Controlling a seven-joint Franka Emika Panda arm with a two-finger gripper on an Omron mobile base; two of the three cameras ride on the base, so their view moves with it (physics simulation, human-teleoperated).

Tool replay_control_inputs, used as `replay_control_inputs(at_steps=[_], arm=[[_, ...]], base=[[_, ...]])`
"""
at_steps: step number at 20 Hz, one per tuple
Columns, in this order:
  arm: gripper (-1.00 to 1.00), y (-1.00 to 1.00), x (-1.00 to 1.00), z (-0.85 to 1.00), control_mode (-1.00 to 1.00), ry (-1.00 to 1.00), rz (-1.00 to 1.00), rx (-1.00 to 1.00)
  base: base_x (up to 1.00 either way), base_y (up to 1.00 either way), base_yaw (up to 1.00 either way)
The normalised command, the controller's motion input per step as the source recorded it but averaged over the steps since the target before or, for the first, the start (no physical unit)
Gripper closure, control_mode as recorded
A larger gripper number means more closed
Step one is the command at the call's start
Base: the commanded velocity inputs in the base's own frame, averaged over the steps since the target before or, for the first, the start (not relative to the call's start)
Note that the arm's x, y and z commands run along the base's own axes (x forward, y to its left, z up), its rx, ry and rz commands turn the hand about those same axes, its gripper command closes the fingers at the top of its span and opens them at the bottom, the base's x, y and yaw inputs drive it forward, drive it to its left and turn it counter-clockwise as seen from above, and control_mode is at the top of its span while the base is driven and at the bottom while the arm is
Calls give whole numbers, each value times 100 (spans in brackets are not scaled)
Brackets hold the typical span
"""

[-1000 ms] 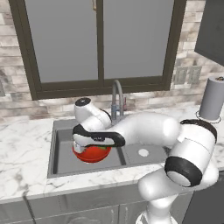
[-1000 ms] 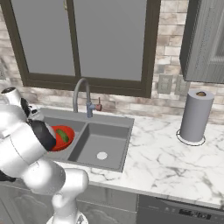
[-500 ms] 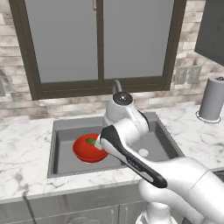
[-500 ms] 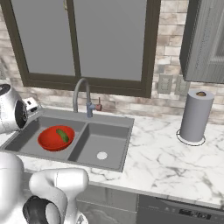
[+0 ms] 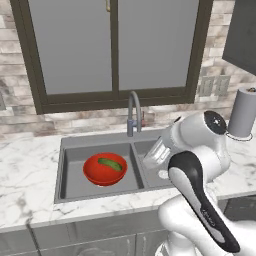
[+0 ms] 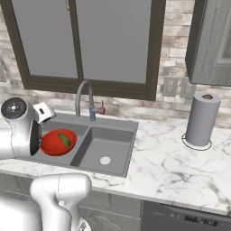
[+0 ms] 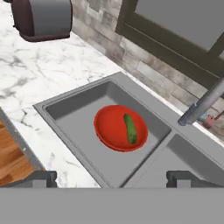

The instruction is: Pick the cucumber from the cabinet and place it in the bowl. Then pick the bowl and place it in the sink. Then turn on the sink facuet.

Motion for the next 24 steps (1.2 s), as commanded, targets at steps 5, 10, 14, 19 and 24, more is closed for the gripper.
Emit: replay_control_inputs(at_steps=[5, 10, 14, 19, 24], arm=[[-100, -98, -37, 46, -100, -1, 0, 26], [-100, -90, 4, 9, -100, -2, 7, 24], [-100, -40, 44, -32, -100, -19, 16, 12], [-100, -5, 69, -32, -100, -27, 11, 6], [-100, 0, 75, -5, -100, -19, 2, 14]], base=[[0, 0, 0], [0, 0, 0], [0, 0, 0], [0, 0, 0], [0, 0, 0]])
